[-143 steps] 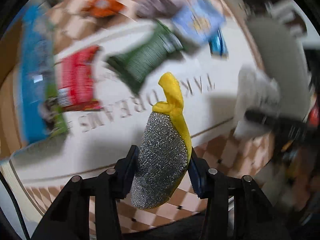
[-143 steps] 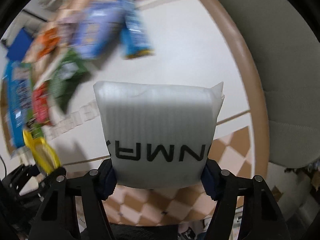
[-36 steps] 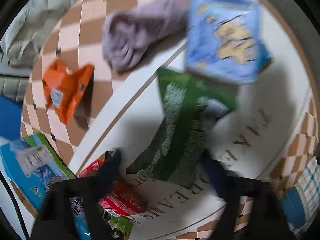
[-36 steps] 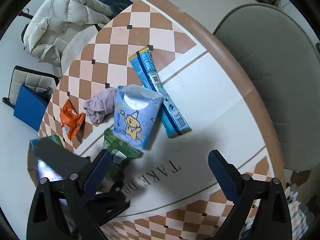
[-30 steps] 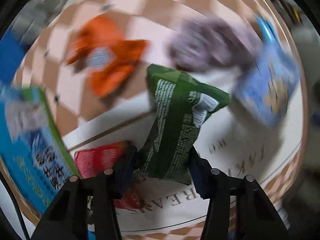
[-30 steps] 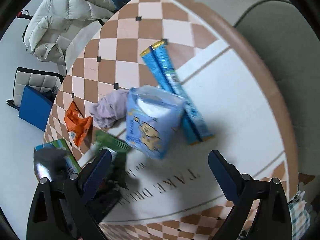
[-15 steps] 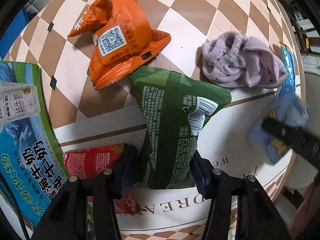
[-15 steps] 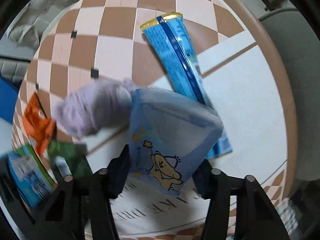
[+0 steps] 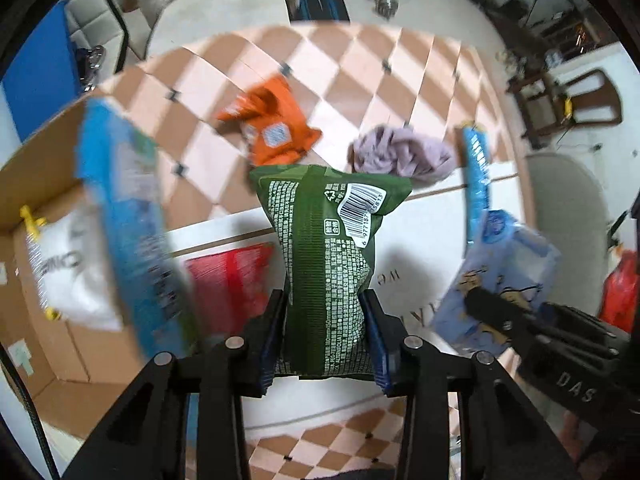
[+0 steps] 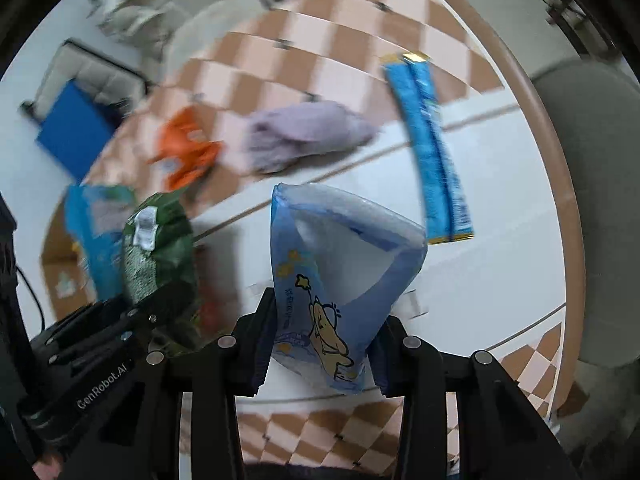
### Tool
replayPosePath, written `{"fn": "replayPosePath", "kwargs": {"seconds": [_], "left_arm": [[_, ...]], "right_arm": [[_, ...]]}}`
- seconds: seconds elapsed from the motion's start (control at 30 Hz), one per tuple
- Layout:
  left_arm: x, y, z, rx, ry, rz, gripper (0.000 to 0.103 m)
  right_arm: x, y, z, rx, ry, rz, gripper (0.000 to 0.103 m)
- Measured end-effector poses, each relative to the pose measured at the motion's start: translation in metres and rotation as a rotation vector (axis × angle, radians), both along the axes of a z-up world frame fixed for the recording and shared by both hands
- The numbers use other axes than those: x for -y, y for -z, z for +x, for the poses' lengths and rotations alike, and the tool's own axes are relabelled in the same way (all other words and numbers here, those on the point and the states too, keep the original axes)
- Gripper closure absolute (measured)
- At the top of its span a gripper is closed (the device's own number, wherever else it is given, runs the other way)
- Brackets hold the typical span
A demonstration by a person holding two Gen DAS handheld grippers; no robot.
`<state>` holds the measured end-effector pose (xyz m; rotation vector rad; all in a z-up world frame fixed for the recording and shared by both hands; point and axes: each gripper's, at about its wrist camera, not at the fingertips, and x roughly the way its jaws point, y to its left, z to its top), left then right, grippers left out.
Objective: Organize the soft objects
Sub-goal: 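Grasp the blue-white bag with the right tool and drop it into the box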
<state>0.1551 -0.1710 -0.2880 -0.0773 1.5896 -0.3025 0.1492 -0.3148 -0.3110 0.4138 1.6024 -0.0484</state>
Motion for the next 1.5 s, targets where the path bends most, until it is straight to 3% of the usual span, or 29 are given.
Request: {"fn": "replayPosePath", "kwargs": {"seconds": [0.2,0.33,0.6,0.8,0.93,1.0,1.07,1.1,1.17,1.23,1.3,1.33,1.5], "left_arm": [[-0.110,-0.063,0.007,0.103,-0.107,-0.034,0.071],[-0.189,-0.084,0.009,0.146,-0.187,0.010,0.073],[-0.307,-0.057,0.003,0.081,-0.320,0.096,0.075],[-0.355,-0.021,-0.003,0.001,-0.365,0.113,0.075],[-0.370,-0.005,-0.006,-0.028,-0.386,0.105,0.075],[-0.375,-0.005,-0.008,-0.039,-0.393,0.094,0.074],[-0.375,-0.009,-0.010,-0.045,-0.395,0.072,0.066],[-0.374,-0.012,-0.010,-0.037,-0.388,0.072,0.063],[-0.365,-0.025,-0.010,0.006,-0.359,0.091,0.032],[-0.354,-0.037,-0.011,0.046,-0.331,0.105,0.015],[-0.340,-0.052,-0.012,0.094,-0.305,0.128,0.011],[-0.332,-0.058,-0.012,0.112,-0.293,0.131,0.004],[-0.281,-0.082,-0.016,0.207,-0.206,0.181,0.002]], "right_arm": [[-0.068,-0.066,-0.004,0.092,-0.120,0.096,0.060],[-0.150,-0.082,-0.001,0.122,-0.233,0.141,0.060],[-0.302,-0.044,-0.002,0.043,-0.421,0.172,0.060],[-0.362,0.004,0.003,-0.059,-0.492,0.131,0.060],[-0.382,0.028,0.003,-0.102,-0.513,0.109,0.059],[-0.388,0.032,0.005,-0.111,-0.529,0.092,0.044],[-0.386,0.027,0.007,-0.086,-0.525,0.094,0.013],[-0.382,0.022,0.008,-0.071,-0.514,0.099,0.011],[-0.370,0.009,0.011,-0.045,-0.493,0.107,0.011],[-0.353,-0.011,0.013,0.000,-0.476,0.098,0.010],[-0.335,-0.029,0.013,0.042,-0.458,0.076,0.003],[-0.320,-0.041,0.010,0.072,-0.453,0.059,0.000],[-0.250,-0.069,-0.004,0.165,-0.473,-0.085,0.000]]}}
